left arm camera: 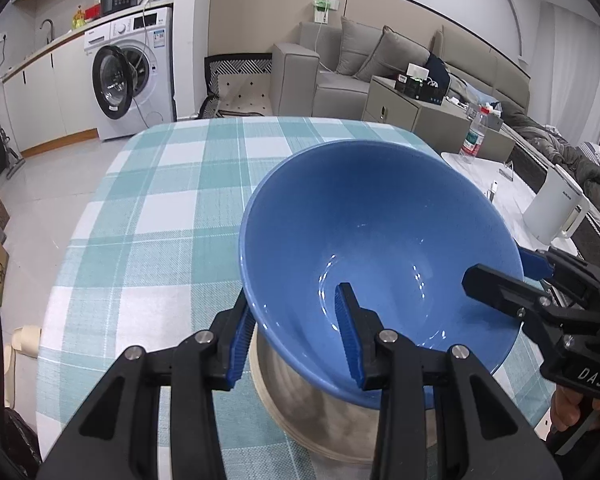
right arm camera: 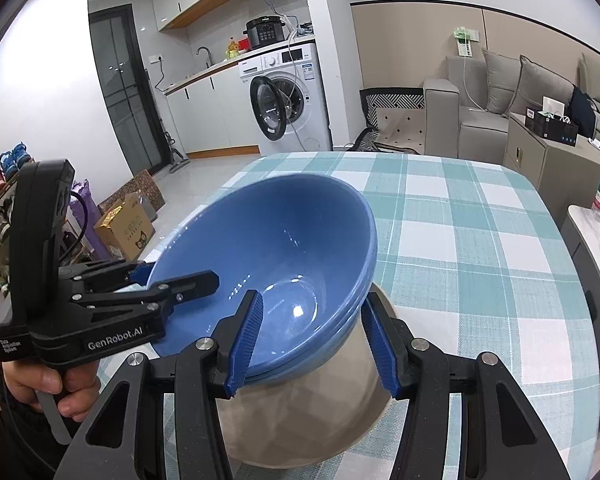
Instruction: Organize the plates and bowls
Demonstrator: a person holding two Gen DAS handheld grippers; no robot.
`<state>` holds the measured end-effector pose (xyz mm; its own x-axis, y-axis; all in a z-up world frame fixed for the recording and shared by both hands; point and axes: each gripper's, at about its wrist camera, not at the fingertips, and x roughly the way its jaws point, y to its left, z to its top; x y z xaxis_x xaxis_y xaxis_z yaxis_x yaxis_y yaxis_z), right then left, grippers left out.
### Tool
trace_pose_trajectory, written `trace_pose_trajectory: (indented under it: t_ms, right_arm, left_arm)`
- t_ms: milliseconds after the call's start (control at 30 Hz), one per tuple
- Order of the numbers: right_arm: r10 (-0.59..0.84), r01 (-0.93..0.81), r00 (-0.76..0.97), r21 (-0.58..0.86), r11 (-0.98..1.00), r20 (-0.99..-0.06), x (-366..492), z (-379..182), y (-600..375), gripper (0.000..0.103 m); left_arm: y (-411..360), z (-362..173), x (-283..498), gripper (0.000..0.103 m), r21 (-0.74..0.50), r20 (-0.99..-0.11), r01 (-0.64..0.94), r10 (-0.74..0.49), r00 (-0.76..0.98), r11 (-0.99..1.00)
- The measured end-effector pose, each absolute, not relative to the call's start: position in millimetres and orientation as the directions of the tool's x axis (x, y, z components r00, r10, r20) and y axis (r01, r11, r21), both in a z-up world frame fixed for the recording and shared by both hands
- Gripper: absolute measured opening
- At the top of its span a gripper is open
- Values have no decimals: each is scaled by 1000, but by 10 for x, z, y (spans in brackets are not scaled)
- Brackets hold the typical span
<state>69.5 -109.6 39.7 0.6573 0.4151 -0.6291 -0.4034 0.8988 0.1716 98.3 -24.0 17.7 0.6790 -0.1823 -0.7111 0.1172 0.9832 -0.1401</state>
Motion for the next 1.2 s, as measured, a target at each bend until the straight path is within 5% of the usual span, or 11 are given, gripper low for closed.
trace_pose_trajectory:
  t_ms: [533,733,967,1100,1200]
  right_arm:
    - [414,-395,660,180,901,-626,707,388,-1144,54]
    - [407,-409,667,151,900,-624,694,412,-1127,55]
    - [390,-438,699,73,896,-599,584,480,-1108,83]
    - [388,-433,715,67,899,-581,544,502,-1153,90]
    - [391,-434,729,63,899,-561,504,519,-1200,102]
  left_arm:
    - [-272,163,1048,39,-152,-703,127,-198,683,980]
    - [-253,155,1035,54,-157,-705,137,-209,678,978]
    - [-164,222,941,77,-137,-686,109,-173,707,985]
    - [-81,268,847,83,-137,-659,109,-172,732,985]
    - [-38,301,762,98,-119,-635,100,-153,757,988]
